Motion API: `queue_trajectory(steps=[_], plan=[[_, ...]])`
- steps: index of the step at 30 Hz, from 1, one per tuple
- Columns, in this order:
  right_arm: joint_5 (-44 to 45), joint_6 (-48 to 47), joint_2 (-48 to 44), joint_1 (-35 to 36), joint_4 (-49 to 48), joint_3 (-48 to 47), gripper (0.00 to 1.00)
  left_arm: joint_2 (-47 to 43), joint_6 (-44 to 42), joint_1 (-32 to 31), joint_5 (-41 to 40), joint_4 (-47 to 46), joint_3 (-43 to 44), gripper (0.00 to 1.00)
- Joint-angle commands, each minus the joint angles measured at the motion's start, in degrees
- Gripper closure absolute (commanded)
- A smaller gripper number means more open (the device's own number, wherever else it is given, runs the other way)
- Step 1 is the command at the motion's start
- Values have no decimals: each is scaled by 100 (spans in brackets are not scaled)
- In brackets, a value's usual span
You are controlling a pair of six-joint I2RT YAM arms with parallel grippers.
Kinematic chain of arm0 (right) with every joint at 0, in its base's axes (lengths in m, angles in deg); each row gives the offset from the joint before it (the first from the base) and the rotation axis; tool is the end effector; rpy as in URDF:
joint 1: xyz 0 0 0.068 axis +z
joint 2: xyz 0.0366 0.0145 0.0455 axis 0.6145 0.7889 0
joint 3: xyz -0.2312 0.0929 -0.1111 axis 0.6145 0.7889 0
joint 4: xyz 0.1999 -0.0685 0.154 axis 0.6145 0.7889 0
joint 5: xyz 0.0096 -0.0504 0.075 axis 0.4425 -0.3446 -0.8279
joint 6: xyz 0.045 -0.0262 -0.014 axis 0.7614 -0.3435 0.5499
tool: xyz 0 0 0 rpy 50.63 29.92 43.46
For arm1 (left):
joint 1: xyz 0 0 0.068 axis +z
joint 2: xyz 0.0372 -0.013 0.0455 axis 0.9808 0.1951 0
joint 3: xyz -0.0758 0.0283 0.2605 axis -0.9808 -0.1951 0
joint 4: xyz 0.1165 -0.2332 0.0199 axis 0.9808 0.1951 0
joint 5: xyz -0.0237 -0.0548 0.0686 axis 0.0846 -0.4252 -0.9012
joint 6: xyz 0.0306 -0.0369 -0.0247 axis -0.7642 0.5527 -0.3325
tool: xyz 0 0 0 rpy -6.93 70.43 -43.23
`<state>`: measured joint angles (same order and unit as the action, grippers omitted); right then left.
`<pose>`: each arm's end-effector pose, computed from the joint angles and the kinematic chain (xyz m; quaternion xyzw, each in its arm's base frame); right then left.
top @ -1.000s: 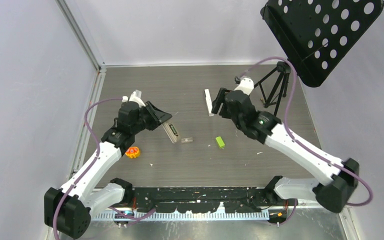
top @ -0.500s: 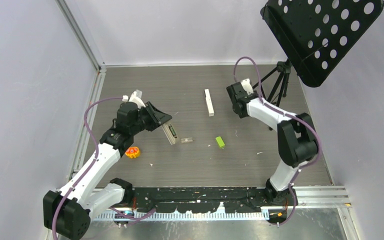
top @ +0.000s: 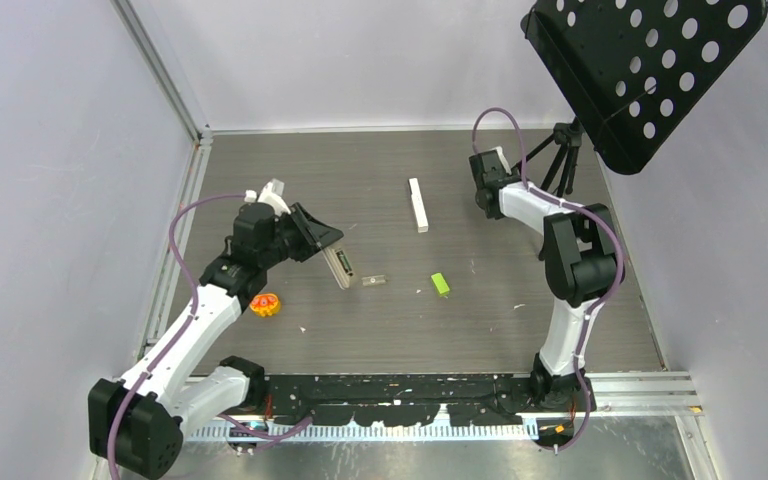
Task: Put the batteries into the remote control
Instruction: Move the battery to the center of the board.
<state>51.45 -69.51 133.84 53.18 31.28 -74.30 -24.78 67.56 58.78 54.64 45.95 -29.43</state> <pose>0.3873 0.0820 0.1844 -0.0898 0.9009 -0.3122 0.2878 0.2062 -0.0846 0.2860 -0.1706 0.8213 -0.4037 0.3652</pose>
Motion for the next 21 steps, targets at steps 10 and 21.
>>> queue_trajectory(steps=[10, 21], plan=[[-612, -363, 499, -499, -533, -511, 51, -23, -109, 129, 164, -299, -27, 100], [-778, -379, 642, -727, -875, -535, 48, 24, -61, 142, 207, -317, -91, 100]])
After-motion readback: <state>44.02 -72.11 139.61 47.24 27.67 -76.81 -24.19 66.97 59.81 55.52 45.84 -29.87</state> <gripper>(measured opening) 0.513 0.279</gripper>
